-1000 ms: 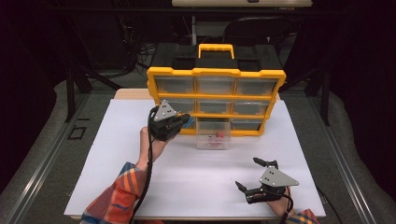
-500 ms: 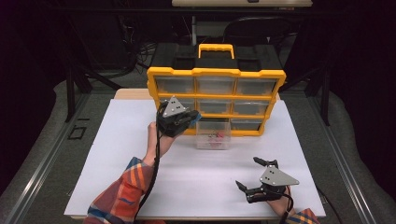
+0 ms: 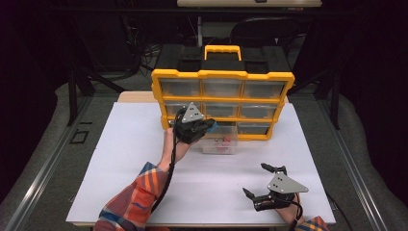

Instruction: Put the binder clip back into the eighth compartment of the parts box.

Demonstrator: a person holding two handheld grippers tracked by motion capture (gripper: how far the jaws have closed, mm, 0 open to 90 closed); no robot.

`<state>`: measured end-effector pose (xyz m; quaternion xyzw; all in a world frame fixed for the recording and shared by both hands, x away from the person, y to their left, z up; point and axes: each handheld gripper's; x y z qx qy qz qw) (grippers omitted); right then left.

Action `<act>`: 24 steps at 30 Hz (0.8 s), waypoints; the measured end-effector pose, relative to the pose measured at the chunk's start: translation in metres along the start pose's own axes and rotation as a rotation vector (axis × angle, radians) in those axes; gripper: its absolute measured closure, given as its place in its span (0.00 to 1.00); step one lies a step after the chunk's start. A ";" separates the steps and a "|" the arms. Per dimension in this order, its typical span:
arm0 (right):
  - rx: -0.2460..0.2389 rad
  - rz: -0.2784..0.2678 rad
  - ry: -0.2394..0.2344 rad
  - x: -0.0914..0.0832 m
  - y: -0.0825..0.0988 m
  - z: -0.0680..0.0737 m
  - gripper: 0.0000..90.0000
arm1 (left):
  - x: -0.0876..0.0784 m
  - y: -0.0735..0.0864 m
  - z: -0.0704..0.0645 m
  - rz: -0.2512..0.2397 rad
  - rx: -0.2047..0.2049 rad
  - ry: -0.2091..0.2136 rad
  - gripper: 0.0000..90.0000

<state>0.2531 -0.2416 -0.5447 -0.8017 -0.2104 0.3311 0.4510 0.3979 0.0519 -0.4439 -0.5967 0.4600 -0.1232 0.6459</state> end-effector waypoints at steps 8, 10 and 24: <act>-0.002 -0.003 -0.005 0.001 -0.001 -0.001 0.00 | -0.018 0.014 0.008 -0.019 -0.057 -0.010 0.32; -0.001 -0.005 -0.007 0.001 -0.001 0.000 0.00 | -0.029 0.019 0.007 -0.020 -0.042 -0.022 0.24; -0.005 -0.004 0.001 0.001 -0.002 0.000 0.00 | -0.090 0.066 -0.001 -0.035 -0.035 -0.091 0.02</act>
Point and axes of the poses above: each handheld gripper's, and its own axes: x roughly forward along the jaws, y roughly out of its underside, z roughly to its left, and after that the axes turned 12 degrees about -x, right-handed
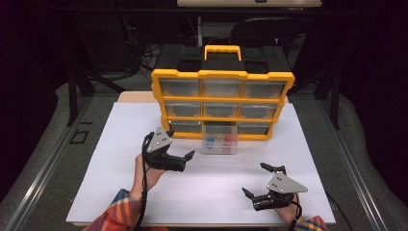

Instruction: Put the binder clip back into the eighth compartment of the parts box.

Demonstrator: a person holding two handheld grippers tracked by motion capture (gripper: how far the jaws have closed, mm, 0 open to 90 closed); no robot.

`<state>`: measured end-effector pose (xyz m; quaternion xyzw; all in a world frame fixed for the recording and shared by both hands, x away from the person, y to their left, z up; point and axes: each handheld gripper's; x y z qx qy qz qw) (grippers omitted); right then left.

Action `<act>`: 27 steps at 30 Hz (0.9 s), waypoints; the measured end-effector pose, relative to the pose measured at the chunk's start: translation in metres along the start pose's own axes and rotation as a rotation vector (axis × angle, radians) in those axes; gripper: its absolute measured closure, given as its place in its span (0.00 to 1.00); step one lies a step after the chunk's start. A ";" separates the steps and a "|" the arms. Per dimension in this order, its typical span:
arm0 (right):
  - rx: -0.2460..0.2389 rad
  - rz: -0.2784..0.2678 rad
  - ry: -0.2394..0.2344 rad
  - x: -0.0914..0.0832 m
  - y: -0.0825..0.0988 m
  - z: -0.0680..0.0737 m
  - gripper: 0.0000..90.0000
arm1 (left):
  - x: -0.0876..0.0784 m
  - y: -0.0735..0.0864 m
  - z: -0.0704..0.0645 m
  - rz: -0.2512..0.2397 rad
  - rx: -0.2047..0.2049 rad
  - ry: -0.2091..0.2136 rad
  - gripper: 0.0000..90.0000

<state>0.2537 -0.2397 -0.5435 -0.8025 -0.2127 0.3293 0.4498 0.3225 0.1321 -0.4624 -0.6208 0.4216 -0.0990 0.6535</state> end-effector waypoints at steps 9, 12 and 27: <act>0.001 0.006 -0.006 0.002 0.000 0.001 0.00 | -0.013 0.025 -0.004 0.026 0.003 -0.023 0.00; 0.000 0.005 -0.006 0.001 0.000 0.001 0.00 | -0.016 0.031 -0.005 0.021 0.005 -0.035 0.00; -0.001 0.005 -0.002 0.002 0.001 0.001 0.00 | -0.034 0.058 0.003 0.018 -0.022 -0.071 0.00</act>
Point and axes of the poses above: each handheld gripper's, and its own axes: x roughly forward along the jaws, y roughly out of its underside, z roughly to its left, and after that the axes turned 12 degrees about -x, right-handed
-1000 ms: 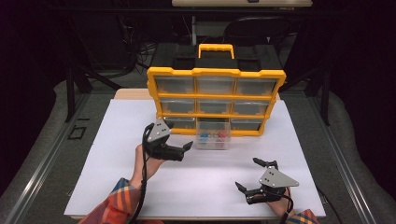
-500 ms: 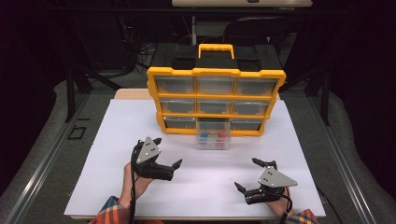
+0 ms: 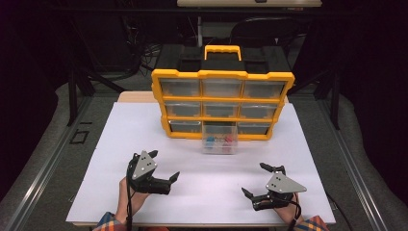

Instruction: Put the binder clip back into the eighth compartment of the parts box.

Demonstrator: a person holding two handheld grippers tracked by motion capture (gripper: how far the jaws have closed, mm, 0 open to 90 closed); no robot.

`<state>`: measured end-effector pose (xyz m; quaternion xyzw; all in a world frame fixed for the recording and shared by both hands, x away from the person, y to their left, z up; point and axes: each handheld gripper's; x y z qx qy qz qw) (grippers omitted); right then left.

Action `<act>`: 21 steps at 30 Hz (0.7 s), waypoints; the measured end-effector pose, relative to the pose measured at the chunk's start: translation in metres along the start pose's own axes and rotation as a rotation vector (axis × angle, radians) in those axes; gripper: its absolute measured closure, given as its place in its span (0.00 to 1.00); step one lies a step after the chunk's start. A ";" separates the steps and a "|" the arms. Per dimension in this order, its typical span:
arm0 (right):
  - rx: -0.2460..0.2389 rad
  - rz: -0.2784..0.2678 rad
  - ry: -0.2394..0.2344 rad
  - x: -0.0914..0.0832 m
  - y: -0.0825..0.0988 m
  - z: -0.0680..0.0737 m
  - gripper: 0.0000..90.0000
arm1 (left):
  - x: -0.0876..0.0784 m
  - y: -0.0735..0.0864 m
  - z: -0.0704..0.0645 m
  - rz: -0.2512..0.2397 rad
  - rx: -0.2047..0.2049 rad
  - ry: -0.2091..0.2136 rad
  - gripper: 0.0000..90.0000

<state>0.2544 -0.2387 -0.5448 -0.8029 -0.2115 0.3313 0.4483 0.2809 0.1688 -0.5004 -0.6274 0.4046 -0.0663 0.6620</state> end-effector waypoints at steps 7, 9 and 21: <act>-0.004 -0.003 0.001 -0.001 0.000 0.000 0.00 | -0.004 0.016 0.006 -0.022 -0.025 -0.015 0.00; -0.002 -0.004 0.005 -0.001 0.000 0.000 0.00 | -0.003 0.022 0.006 -0.010 -0.026 -0.019 0.00; -0.002 -0.009 0.003 -0.002 0.000 0.000 0.00 | -0.006 0.040 0.013 -0.005 -0.074 -0.024 0.00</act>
Point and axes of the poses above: each handheld gripper's, and its own axes: x roughly forward along the jaws, y roughly out of its underside, z roughly to its left, and after that the axes turned 12 degrees about -x, right-handed
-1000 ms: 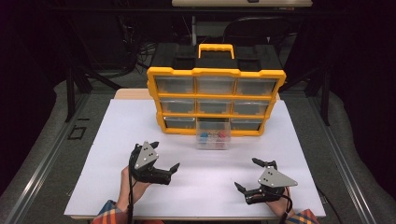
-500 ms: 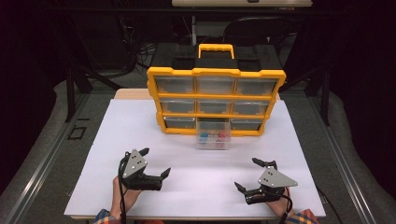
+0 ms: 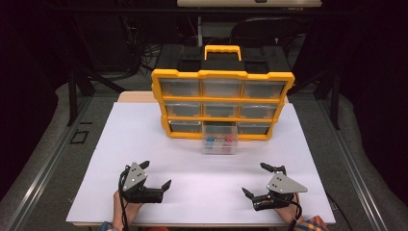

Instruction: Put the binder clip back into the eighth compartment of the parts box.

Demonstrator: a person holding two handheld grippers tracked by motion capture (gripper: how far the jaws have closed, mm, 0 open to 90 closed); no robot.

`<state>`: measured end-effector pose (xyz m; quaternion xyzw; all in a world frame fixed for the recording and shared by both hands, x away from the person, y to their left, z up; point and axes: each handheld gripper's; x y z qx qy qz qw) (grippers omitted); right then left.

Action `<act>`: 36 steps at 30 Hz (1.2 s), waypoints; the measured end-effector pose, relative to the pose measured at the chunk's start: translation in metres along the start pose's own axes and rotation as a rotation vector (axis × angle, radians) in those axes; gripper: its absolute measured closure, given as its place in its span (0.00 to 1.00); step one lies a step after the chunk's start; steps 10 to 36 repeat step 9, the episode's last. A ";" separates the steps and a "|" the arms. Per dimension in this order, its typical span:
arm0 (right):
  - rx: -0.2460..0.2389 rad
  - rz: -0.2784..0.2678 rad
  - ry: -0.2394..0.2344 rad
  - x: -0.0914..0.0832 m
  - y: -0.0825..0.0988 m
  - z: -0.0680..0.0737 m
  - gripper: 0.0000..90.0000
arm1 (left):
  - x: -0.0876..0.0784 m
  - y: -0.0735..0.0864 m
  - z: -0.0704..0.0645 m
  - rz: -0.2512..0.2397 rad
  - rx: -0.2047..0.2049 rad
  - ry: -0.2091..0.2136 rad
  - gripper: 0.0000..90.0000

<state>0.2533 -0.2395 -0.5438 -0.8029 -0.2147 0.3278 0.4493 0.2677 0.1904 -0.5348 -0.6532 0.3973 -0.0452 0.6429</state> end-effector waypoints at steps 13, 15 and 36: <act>-0.001 -0.003 0.001 -0.001 0.000 -0.001 0.00 | 0.000 0.000 0.005 -0.009 -0.025 -0.004 0.00; -0.001 -0.003 0.001 -0.001 0.000 -0.001 0.00 | 0.000 0.000 0.005 -0.009 -0.025 -0.004 0.00; -0.001 -0.003 0.001 -0.001 0.000 -0.001 0.00 | 0.000 0.000 0.005 -0.009 -0.025 -0.004 0.00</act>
Point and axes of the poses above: each handheld gripper's, and its own axes: x roughly forward along the jaws, y roughly out of its underside, z roughly to its left, and after that the axes turned 12 degrees about -x, right-handed
